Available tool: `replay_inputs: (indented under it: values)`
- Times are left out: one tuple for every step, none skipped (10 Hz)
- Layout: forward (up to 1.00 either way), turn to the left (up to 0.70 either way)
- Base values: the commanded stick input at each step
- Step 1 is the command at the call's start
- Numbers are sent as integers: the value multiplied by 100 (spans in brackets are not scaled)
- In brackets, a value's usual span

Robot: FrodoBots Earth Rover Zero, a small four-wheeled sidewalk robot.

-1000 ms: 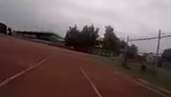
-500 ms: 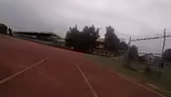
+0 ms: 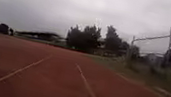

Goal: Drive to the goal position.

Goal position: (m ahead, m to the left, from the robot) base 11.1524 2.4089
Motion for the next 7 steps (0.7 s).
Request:
replay_inputs:
  values:
    - [70, 0]
    - [70, 0]
    - [70, 0]
    - [70, 0]
    - [70, 0]
    - [70, 0]
    - [70, 0]
